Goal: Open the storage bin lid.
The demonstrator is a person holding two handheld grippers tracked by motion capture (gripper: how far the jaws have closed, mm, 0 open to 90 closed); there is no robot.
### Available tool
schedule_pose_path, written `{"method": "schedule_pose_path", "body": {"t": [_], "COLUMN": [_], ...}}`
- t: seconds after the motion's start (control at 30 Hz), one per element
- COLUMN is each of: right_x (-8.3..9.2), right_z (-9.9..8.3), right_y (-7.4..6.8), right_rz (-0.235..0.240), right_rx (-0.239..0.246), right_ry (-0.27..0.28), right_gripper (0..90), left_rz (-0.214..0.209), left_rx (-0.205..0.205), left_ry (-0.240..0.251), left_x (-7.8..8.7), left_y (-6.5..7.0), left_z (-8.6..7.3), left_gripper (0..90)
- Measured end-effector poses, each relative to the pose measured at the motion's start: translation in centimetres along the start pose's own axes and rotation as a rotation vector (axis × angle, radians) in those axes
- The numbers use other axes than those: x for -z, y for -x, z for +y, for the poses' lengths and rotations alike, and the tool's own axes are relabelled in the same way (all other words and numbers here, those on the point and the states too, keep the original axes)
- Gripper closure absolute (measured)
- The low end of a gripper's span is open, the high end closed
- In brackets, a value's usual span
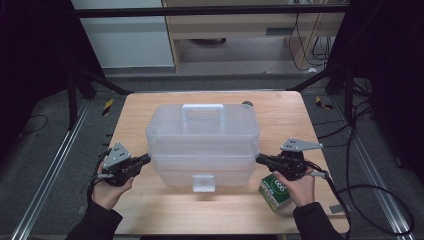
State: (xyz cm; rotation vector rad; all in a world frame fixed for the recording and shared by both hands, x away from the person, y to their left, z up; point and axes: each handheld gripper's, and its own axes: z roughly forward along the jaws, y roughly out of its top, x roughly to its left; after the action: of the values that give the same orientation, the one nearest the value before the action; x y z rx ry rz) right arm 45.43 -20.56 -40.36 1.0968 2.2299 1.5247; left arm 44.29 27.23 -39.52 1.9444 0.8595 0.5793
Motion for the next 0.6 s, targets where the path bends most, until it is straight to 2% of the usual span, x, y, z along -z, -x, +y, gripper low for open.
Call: {"method": "schedule_pose_path", "body": {"t": [0.1, 0.23, 0.6], "right_x": [0.0, 0.1, 0.3], "right_z": [0.1, 0.5, 1.8], "right_y": [0.0, 0.2, 0.4], "right_rz": [-0.003, 0.013, 0.009], "right_rx": [0.000, -0.022, -0.014], "right_ry": [0.001, 0.029, 0.075], "right_gripper": [90.0, 90.0, 90.0], "left_rz": [0.005, 0.013, 0.039], "left_rx": [0.001, 0.004, 0.007], "left_ry": [0.008, 0.019, 0.054], "left_x": [0.0, 0.2, 0.1], "left_y": [0.0, 0.0, -0.2], "left_z": [0.1, 0.6, 2.1], "left_gripper": [89.5, 89.4, 89.4]}}
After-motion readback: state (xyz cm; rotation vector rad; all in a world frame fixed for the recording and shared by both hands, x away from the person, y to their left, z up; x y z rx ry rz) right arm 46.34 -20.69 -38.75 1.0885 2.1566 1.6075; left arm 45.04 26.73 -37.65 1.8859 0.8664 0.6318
